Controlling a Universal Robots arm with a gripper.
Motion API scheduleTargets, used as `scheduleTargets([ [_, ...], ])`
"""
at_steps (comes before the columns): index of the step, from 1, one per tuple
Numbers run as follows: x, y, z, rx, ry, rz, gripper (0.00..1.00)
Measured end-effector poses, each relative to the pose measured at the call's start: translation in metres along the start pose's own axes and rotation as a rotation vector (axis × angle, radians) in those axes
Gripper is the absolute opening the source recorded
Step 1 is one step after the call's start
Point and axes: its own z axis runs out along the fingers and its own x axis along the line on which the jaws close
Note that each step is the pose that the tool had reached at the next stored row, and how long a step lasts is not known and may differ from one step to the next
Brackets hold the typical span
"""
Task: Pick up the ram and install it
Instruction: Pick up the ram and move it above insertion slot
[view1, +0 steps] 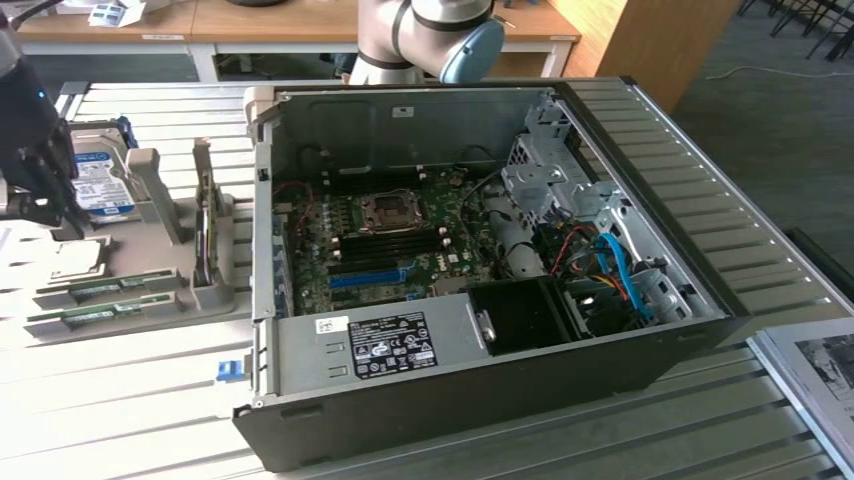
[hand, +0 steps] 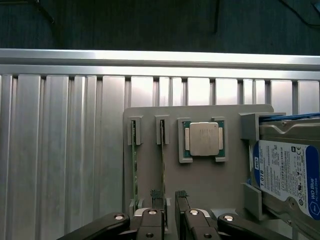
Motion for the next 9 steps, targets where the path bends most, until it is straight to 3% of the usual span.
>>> scheduleTargets([
  [9,0.0001,-0.0004,0.0098,-0.0001,0.0006,0.0,0.24],
])
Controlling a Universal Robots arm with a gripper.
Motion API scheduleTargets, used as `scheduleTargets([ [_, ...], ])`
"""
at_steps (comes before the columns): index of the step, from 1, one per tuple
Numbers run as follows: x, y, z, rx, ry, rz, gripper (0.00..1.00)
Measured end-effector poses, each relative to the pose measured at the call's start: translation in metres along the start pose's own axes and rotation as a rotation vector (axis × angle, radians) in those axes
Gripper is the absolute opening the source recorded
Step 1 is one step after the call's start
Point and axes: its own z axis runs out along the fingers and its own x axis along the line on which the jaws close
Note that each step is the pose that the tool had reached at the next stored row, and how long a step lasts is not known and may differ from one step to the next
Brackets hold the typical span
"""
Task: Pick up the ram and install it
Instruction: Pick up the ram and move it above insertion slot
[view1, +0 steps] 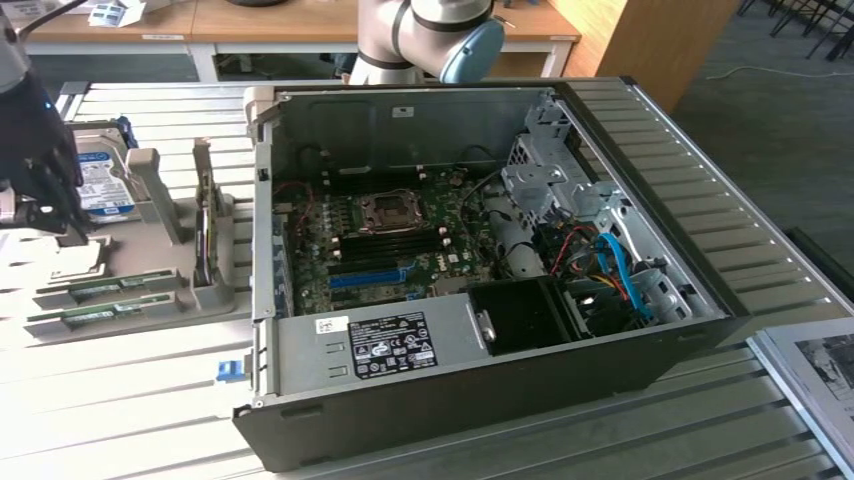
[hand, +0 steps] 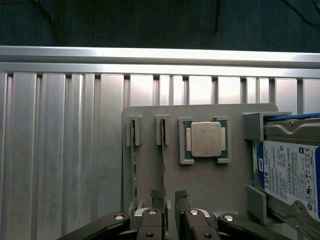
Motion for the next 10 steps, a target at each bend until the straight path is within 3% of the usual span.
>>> scheduleTargets([
  [10,0.0001,-0.0004,0.0105,0.0,0.0008,0.0,0.24],
])
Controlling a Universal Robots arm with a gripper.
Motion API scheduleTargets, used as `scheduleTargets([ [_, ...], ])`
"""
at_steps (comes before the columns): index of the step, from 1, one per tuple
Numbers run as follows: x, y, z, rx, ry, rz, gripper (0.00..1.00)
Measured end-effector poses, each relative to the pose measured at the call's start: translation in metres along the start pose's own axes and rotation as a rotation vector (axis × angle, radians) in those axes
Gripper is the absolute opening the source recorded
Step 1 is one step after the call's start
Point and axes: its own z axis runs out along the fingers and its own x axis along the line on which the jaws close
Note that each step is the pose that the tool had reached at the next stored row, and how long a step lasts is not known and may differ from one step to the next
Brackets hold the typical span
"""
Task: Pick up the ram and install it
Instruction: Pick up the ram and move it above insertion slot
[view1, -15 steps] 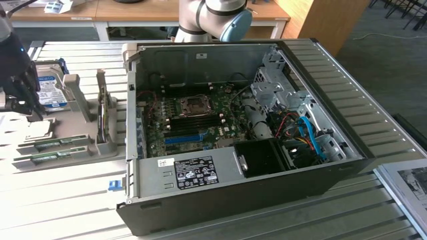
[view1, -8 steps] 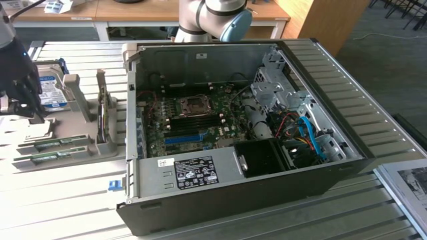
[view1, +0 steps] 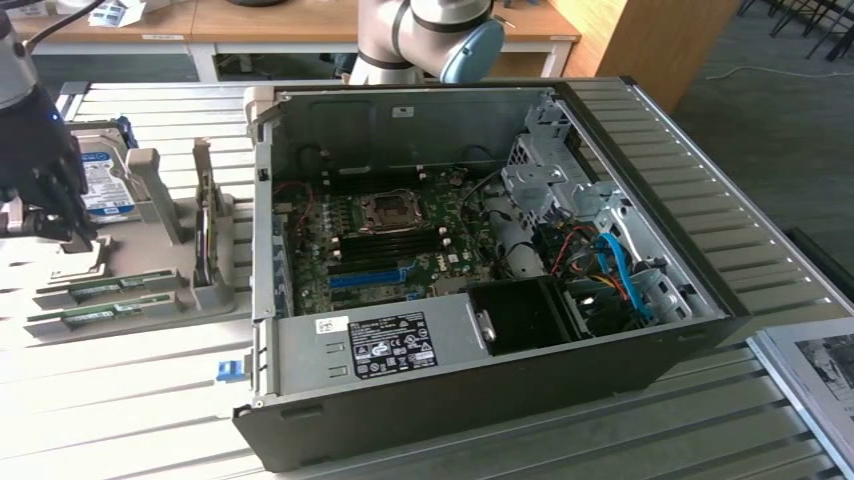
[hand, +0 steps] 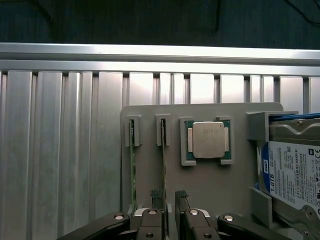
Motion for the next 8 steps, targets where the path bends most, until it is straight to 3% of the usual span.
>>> scheduleTargets([
  [8,0.0001,-0.0004,0.0082,0.0,0.001,0.0,0.24],
])
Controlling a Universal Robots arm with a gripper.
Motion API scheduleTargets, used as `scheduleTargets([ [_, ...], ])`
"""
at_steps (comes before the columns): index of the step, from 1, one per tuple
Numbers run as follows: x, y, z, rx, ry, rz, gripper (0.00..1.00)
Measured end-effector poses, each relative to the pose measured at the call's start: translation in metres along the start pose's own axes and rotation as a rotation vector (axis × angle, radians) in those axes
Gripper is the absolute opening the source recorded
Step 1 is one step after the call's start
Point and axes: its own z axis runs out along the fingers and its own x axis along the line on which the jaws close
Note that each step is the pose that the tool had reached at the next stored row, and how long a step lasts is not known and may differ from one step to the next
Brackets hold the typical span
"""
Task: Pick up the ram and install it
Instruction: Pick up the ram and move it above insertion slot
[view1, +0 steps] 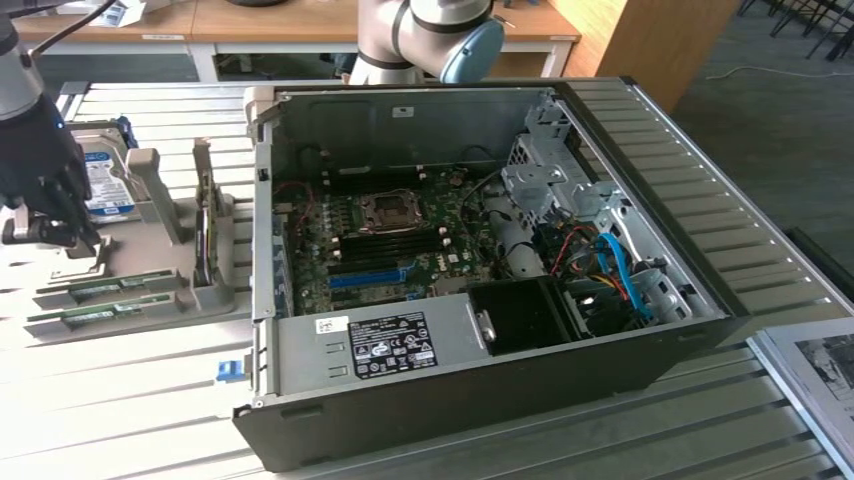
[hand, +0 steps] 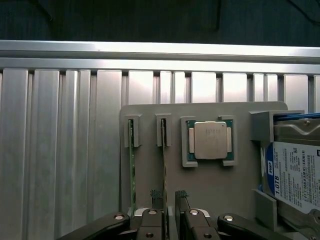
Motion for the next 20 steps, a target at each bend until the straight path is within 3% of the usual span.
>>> scheduleTargets([
  [20,0.0,-0.0007,0.0153,0.0001,0.002,0.0,0.24],
])
